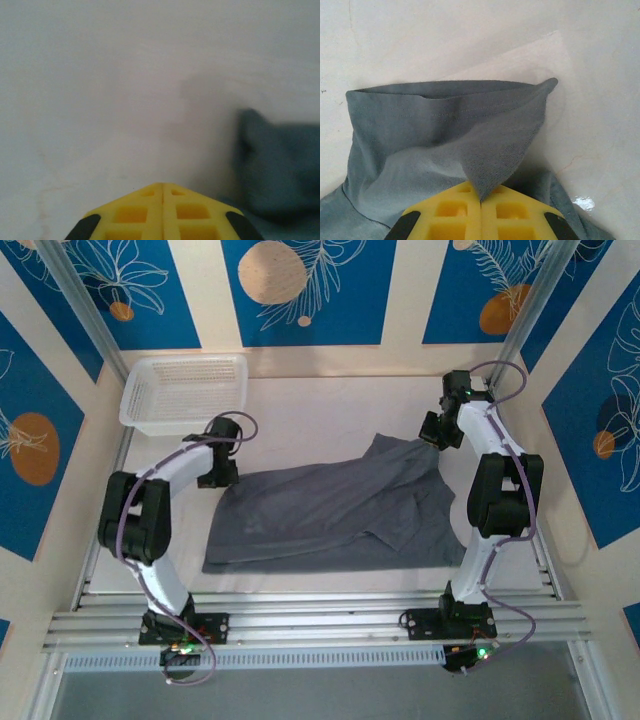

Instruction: Fold the inside-out t-shirt

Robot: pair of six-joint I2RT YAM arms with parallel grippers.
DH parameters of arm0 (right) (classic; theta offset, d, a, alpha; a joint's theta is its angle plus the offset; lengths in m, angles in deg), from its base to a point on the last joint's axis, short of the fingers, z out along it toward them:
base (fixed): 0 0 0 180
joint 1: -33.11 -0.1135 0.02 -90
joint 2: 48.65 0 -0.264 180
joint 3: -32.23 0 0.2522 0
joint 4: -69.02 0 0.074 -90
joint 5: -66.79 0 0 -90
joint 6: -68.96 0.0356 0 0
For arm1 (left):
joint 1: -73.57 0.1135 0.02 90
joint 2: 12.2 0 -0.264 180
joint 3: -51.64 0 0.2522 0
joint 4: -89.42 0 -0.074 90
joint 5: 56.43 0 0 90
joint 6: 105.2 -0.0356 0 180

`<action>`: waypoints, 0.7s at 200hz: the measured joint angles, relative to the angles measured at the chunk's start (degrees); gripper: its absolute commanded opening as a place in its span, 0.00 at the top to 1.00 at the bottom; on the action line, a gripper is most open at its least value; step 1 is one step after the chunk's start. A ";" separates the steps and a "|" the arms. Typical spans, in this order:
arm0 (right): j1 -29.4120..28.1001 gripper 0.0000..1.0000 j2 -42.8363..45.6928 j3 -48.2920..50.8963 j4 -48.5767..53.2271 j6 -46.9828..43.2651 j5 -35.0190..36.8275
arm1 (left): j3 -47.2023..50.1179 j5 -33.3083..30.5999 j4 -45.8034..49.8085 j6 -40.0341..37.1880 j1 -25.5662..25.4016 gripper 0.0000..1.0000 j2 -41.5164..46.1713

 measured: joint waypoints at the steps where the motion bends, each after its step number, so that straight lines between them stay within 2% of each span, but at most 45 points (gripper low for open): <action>1: 0.00 1.00 0.02 0.00 0.00 0.00 0.00 | 0.17 0.66 -0.28 0.02 -0.02 0.79 0.26; 32: -0.07 1.00 0.09 0.00 -0.04 0.00 -0.04 | 0.74 8.83 -4.74 1.03 -0.33 0.69 1.18; 47: -0.24 1.00 0.09 0.00 -0.02 0.00 -0.04 | -0.22 10.21 -5.33 1.29 -0.31 0.64 -1.09; 66: -0.44 1.00 0.09 0.00 -0.02 0.00 -0.04 | -2.36 10.95 -5.42 1.25 -0.33 0.64 -6.01; 81: -0.52 1.00 0.09 0.00 -0.02 -0.02 -0.04 | -3.65 10.71 -5.25 1.46 -0.31 0.74 -9.33; 104: -0.76 1.00 0.09 0.02 0.00 -0.07 -0.02 | -5.07 9.38 -4.94 1.27 -0.31 0.88 -9.44; 140: -0.63 1.00 0.15 0.07 0.02 0.00 0.33 | -5.07 7.10 -3.06 1.70 0.28 0.94 -9.27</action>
